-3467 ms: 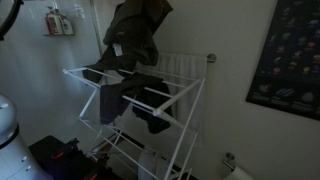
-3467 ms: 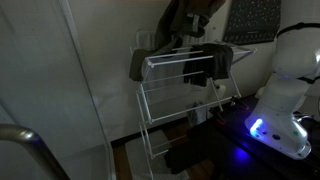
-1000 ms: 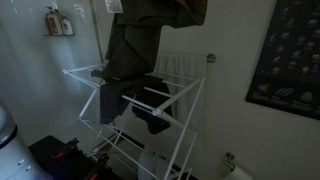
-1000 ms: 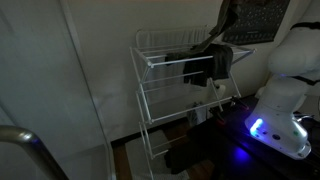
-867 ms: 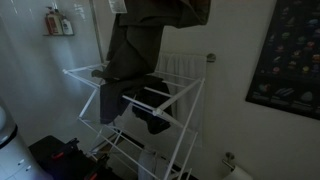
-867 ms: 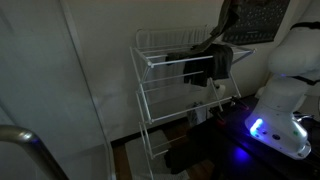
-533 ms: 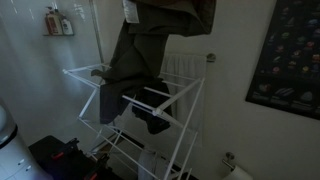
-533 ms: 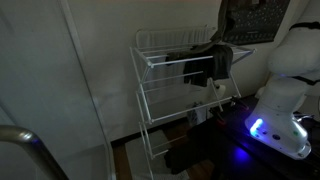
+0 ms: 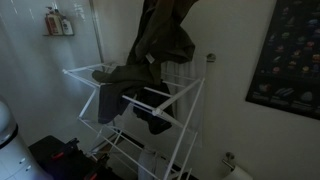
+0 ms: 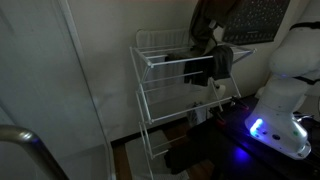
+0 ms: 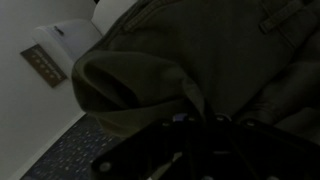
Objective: Move one cloth from the left to the right
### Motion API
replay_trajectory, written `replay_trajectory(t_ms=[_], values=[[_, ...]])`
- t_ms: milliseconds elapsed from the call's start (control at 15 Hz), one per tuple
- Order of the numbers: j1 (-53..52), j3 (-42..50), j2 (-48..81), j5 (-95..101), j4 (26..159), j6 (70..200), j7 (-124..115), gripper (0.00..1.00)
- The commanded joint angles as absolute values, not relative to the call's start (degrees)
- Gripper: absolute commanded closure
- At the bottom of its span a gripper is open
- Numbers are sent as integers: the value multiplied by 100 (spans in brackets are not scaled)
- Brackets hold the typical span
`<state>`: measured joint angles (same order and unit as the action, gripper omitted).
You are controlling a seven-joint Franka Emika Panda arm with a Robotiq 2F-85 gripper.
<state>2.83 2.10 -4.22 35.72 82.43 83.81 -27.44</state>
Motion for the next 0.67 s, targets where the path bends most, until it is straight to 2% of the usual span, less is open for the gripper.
replay_trajectory(t_ms=[0,533,600], values=[[197,113,-813,3276,9138,8405,-2579,95],[305,115,-1031,3475,9975,7654,-2651,94],[318,104,-1054,3554,10066,7577,-2667,67]])
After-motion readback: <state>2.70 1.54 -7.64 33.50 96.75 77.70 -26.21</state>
